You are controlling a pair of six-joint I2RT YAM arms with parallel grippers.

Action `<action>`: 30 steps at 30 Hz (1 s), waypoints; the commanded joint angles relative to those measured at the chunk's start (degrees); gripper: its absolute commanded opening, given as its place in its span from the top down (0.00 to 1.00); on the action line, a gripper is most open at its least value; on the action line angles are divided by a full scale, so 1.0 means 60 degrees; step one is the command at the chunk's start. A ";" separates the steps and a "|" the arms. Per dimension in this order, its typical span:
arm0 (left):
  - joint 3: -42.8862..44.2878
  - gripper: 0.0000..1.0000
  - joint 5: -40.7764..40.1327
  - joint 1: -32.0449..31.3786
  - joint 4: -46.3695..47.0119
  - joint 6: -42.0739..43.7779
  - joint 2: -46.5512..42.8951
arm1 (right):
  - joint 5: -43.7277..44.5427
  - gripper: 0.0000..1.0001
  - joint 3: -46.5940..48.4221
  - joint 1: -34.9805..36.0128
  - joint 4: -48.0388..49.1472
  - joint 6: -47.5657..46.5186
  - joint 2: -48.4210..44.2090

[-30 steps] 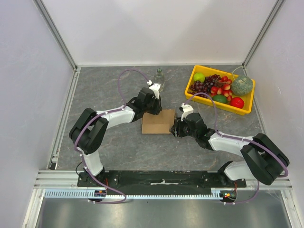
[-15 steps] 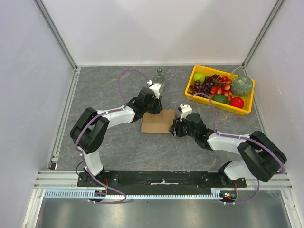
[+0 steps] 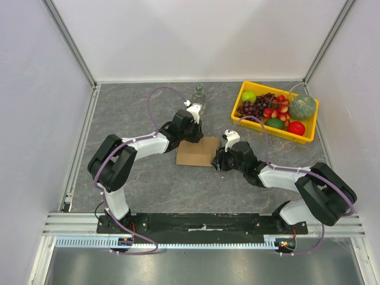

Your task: Fold the paper box

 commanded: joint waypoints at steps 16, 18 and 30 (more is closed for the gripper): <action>0.0049 0.73 0.0173 -0.0042 -0.0024 0.0392 0.0277 | 0.0380 0.28 -0.0005 -0.0042 -0.0233 0.0234 -0.0131; 0.0049 0.73 0.0173 -0.0042 -0.0024 0.0392 0.0262 | 0.0380 0.27 0.0039 -0.0042 -0.0423 0.0205 -0.0365; 0.0093 0.73 0.0217 -0.0057 -0.0053 0.0348 0.0262 | 0.0117 0.30 0.0332 -0.0042 -0.1128 0.0205 -0.1202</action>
